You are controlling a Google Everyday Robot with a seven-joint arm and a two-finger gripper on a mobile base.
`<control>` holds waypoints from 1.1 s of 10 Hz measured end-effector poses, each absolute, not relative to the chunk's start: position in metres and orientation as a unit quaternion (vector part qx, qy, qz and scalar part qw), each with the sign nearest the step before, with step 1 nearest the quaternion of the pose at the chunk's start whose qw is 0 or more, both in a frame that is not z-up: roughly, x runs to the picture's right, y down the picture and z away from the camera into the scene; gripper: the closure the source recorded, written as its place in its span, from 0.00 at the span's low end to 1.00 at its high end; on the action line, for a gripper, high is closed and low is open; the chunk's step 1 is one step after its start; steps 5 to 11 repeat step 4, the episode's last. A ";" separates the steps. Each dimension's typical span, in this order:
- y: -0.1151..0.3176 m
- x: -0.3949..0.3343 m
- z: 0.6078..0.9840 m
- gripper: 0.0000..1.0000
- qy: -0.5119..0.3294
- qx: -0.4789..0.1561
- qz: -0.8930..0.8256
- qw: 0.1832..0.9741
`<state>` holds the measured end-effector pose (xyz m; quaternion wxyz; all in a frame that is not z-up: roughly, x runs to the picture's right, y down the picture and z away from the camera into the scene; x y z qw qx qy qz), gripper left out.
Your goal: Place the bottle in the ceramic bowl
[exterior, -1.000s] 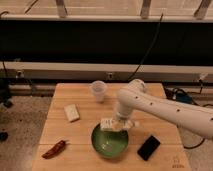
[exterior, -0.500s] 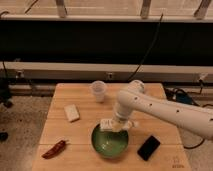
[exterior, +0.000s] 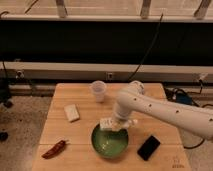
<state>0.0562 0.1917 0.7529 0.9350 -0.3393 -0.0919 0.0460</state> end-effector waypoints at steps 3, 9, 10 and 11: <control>0.193 0.055 0.753 0.29 -0.093 -0.339 0.043 0.935; 0.194 0.055 0.753 0.29 -0.094 -0.339 0.042 0.935; 0.194 0.055 0.753 0.29 -0.094 -0.339 0.042 0.935; 0.194 0.055 0.753 0.29 -0.094 -0.339 0.042 0.935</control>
